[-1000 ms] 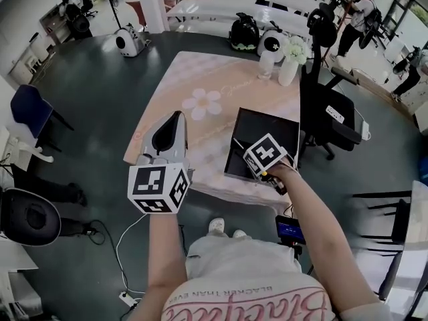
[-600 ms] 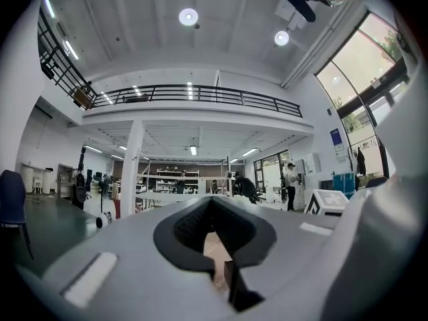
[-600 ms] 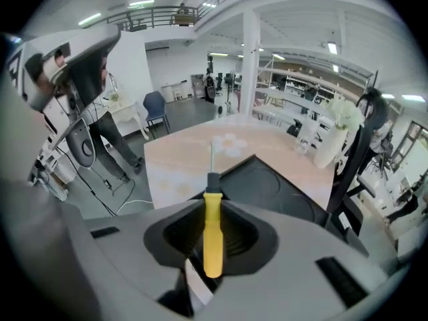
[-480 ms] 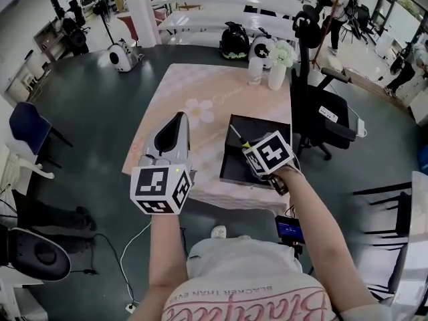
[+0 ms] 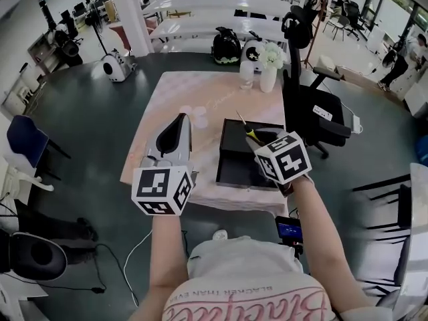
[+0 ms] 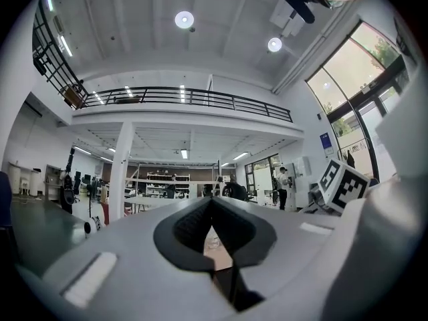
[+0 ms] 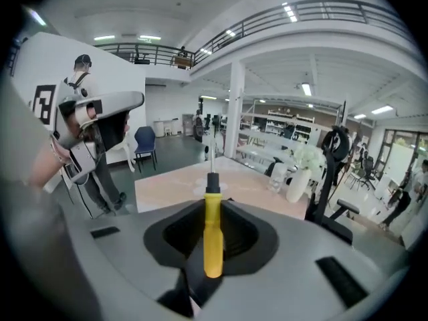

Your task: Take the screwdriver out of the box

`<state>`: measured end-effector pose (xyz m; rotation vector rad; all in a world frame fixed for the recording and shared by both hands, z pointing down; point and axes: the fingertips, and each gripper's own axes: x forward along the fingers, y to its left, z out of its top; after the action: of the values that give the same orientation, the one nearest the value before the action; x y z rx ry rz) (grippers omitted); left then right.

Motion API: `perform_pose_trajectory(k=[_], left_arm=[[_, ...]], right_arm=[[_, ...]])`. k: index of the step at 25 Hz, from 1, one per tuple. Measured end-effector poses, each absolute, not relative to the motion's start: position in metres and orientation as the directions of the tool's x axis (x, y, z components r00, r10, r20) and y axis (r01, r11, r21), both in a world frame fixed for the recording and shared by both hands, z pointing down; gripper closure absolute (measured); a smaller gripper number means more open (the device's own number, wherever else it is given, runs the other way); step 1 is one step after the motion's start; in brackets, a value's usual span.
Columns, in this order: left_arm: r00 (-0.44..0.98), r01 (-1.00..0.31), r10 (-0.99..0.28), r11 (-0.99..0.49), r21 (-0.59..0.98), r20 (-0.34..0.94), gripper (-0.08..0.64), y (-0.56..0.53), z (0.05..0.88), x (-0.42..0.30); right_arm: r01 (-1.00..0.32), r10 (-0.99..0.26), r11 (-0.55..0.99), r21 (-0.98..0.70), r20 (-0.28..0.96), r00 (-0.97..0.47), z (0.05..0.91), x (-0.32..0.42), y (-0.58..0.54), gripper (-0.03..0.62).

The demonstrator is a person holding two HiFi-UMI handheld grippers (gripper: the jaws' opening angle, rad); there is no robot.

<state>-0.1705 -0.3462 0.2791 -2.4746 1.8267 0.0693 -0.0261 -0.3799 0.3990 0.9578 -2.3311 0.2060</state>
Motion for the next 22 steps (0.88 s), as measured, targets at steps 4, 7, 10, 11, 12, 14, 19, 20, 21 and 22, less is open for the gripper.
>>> perform_pose_trajectory(k=[4, 7, 10, 11, 12, 14, 19, 20, 21, 22], left_arm=[[0.313, -0.950, -0.947, -0.312, -0.026, -0.079, 0.551, -0.348, 0.277, -0.165], [0.326, -0.945, -0.941, -0.325, -0.033, -0.085, 0.551, -0.349, 0.275, -0.159], [0.339, -0.941, -0.936, -0.336, -0.042, -0.094, 0.551, -0.349, 0.270, -0.152], [0.341, -0.940, -0.935, -0.338, -0.044, -0.097, 0.551, -0.350, 0.269, -0.150], [0.343, -0.939, -0.934, -0.340, -0.047, -0.100, 0.551, -0.350, 0.267, -0.149], [0.345, -0.939, -0.933, -0.341, -0.053, -0.106, 0.551, -0.351, 0.265, -0.146], [0.350, -0.936, -0.927, -0.342, -0.076, -0.136, 0.551, -0.350, 0.251, -0.142], [0.349, -0.937, -0.926, -0.341, -0.080, -0.144, 0.551, -0.350, 0.248, -0.142], [0.348, -0.937, -0.925, -0.339, -0.083, -0.152, 0.551, -0.349, 0.245, -0.142], [0.346, -0.938, -0.925, -0.336, -0.085, -0.158, 0.551, -0.349, 0.243, -0.141]], right_arm=[[-0.728, -0.659, 0.679, 0.099, 0.518, -0.545, 0.373, -0.011, -0.381, 0.512], [-0.756, -0.702, 0.646, 0.099, 0.466, -0.539, 0.355, 0.002, -0.381, 0.512], [-0.785, -0.751, 0.611, 0.103, 0.389, -0.534, 0.333, 0.016, -0.380, 0.512], [-0.793, -0.767, 0.600, 0.105, 0.359, -0.532, 0.325, 0.021, -0.379, 0.512], [-0.800, -0.780, 0.591, 0.107, 0.329, -0.532, 0.317, 0.026, -0.378, 0.512], [-0.808, -0.800, 0.580, 0.108, 0.268, -0.538, 0.303, 0.033, -0.376, 0.512], [-0.829, -0.841, 0.541, 0.143, 0.106, -0.530, 0.266, 0.047, -0.362, 0.512], [-0.836, -0.849, 0.528, 0.152, 0.073, -0.523, 0.258, 0.050, -0.360, 0.512], [-0.843, -0.857, 0.514, 0.161, 0.041, -0.514, 0.251, 0.053, -0.358, 0.512], [-0.850, -0.863, 0.499, 0.171, 0.009, -0.505, 0.245, 0.056, -0.356, 0.512]])
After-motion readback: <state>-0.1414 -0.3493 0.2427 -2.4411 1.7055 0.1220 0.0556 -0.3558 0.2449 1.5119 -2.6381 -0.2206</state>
